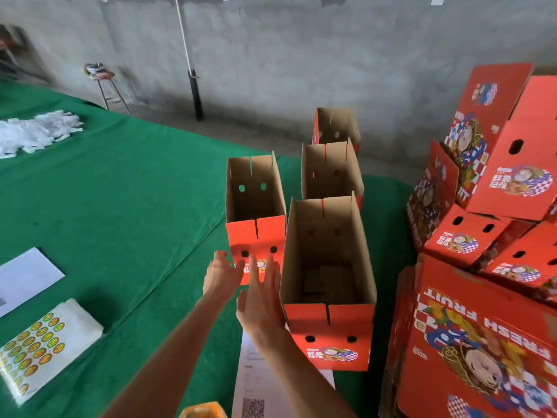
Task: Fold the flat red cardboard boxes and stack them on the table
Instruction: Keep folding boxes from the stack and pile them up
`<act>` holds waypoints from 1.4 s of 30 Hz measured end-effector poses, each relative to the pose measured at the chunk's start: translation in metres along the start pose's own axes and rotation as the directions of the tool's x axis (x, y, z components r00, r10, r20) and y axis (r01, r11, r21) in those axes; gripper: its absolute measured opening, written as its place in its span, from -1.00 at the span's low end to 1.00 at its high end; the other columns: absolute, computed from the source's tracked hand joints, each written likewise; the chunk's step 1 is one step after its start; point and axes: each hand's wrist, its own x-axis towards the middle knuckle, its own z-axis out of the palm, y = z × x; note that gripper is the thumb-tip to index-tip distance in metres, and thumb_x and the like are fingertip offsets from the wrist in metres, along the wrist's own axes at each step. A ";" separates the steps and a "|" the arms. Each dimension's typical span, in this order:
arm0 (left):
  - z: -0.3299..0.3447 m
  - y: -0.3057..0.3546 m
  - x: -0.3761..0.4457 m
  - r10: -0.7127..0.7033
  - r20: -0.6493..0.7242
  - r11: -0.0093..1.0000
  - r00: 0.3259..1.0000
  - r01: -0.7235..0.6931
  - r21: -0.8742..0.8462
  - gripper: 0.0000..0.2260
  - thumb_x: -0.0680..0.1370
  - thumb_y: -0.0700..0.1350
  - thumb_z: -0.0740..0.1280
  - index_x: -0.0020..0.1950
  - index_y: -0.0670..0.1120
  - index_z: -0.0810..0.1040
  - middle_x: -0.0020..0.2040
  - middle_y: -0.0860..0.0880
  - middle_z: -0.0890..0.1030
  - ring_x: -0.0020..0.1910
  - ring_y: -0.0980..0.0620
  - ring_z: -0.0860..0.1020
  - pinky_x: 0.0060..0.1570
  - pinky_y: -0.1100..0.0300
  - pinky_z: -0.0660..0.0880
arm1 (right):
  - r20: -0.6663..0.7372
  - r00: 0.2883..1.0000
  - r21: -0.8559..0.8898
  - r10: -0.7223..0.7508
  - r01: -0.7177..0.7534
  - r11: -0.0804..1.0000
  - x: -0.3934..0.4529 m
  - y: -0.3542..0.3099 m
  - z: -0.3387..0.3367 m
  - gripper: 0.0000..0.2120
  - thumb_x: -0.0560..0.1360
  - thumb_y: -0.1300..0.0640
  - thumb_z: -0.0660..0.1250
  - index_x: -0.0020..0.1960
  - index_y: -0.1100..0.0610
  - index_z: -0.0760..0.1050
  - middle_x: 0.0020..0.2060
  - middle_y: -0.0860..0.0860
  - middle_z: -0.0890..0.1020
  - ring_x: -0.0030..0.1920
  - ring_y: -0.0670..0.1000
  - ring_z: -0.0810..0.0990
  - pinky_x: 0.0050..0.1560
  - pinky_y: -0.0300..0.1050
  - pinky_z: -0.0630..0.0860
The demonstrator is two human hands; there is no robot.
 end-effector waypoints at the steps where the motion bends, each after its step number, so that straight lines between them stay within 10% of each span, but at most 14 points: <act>1: -0.005 0.000 -0.007 -0.009 -0.002 1.000 1.000 0.009 -0.019 -0.53 0.62 0.11 0.37 0.42 -0.14 0.48 0.28 -0.14 0.64 0.27 -0.16 0.60 0.20 0.00 0.51 | -0.005 1.000 0.004 -0.005 0.005 1.000 -0.005 -0.002 -0.004 -0.28 0.68 0.08 0.19 0.69 -0.06 -0.16 0.67 0.10 -0.20 0.67 0.13 -0.14 0.58 -0.18 -0.23; 11: -0.055 0.001 -0.172 0.208 -0.098 0.888 0.973 -0.230 -0.398 -0.85 0.57 -0.01 0.41 0.07 -0.05 0.66 -0.04 -0.02 0.73 -0.05 -0.05 0.72 -0.01 -0.17 0.65 | -0.291 0.931 0.250 -0.219 0.295 0.922 -0.138 -0.005 -0.068 -0.58 0.61 0.24 0.32 0.46 0.21 0.46 0.36 0.08 0.56 0.38 0.06 0.53 0.36 -0.18 0.43; 17: -0.010 0.011 -0.284 0.381 -0.017 0.829 0.925 -0.350 -0.436 -0.93 0.64 -0.05 0.38 -0.02 0.03 0.63 -0.14 0.05 0.72 -0.21 0.02 0.71 -0.17 -0.03 0.65 | -0.426 0.881 0.172 -0.205 0.301 0.938 -0.214 0.062 -0.131 -0.70 0.60 0.26 0.33 0.33 0.20 0.54 0.14 0.06 0.63 0.17 0.07 0.63 0.17 -0.08 0.57; 24: 0.096 0.060 -0.354 0.522 0.233 0.839 0.820 -0.445 -0.313 -0.94 0.61 -0.07 0.45 0.05 0.07 0.63 -0.01 0.16 0.69 0.00 0.13 0.65 0.08 0.01 0.59 | -0.406 0.913 -0.039 -0.036 0.022 0.999 -0.293 0.188 -0.213 -0.60 0.63 0.17 0.37 0.45 0.18 0.49 0.32 0.07 0.61 0.28 0.05 0.61 0.21 0.00 0.62; 29: 0.164 0.091 -0.369 0.551 0.462 0.796 0.695 -0.604 -0.040 -0.42 0.55 0.04 0.51 0.51 -0.02 0.38 0.43 0.00 0.44 0.43 -0.01 0.38 0.40 0.11 0.37 | -0.126 0.929 -0.230 0.347 -0.367 0.901 -0.341 0.287 -0.258 -0.34 0.65 -0.25 0.23 0.66 -0.06 0.15 0.64 0.06 0.19 0.62 0.10 0.17 0.61 0.16 0.15; 35: 0.217 0.112 -0.355 0.331 0.526 0.803 0.784 -0.527 0.280 -0.13 0.55 0.20 0.44 0.66 -0.14 0.05 0.63 -0.16 0.17 0.62 -0.19 0.13 0.59 -0.11 0.14 | -0.024 0.824 -0.237 0.566 -0.555 0.797 -0.356 0.342 -0.272 -0.28 0.59 -0.42 0.16 0.62 -0.06 0.23 0.63 0.08 0.20 0.63 0.15 0.14 0.61 0.20 0.13; 42: 0.230 0.114 -0.311 0.226 0.454 0.860 0.862 -0.395 0.322 -0.21 0.56 0.15 0.45 0.63 -0.15 0.19 0.56 -0.19 0.33 0.52 -0.21 0.32 0.48 -0.16 0.35 | -0.102 0.637 0.025 0.764 -0.766 0.642 -0.369 0.397 -0.293 -0.30 0.58 -0.18 0.38 0.58 0.09 0.25 0.38 0.13 0.49 0.40 0.16 0.47 0.40 0.14 0.48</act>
